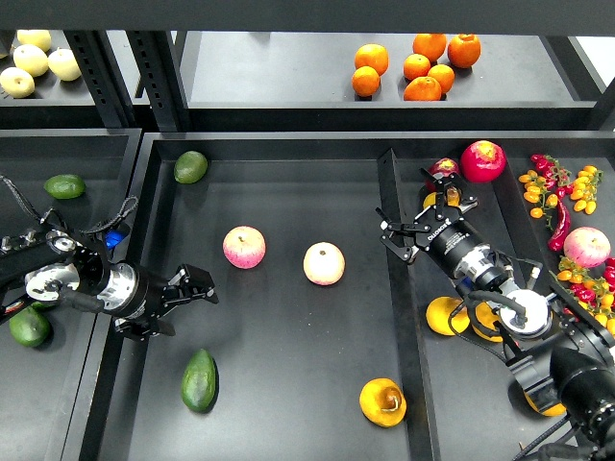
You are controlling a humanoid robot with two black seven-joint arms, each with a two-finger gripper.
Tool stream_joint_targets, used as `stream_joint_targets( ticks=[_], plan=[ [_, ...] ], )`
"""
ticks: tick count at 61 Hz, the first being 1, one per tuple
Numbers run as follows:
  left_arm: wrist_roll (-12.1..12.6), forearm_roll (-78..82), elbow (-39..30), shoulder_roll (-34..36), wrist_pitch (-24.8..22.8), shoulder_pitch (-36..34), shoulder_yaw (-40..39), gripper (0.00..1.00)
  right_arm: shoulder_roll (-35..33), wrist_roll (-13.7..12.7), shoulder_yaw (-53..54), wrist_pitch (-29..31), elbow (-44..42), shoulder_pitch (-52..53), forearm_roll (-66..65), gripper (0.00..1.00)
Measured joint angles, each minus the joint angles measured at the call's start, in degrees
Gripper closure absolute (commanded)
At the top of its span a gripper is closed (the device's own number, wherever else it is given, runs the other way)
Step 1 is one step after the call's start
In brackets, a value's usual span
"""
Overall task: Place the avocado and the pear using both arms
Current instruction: 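Lower the left gripper over the avocado and close on it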
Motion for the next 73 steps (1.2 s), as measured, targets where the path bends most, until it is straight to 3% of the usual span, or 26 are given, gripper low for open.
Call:
stream_joint_targets(
  ticks=[73],
  plan=[
    [0.0, 9.0, 5.3, -7.0, 0.0, 7.0, 1.6, 0.01, 0.0, 0.0, 0.0, 0.0, 0.2, -0.6, 0.0, 0.00]
  ],
)
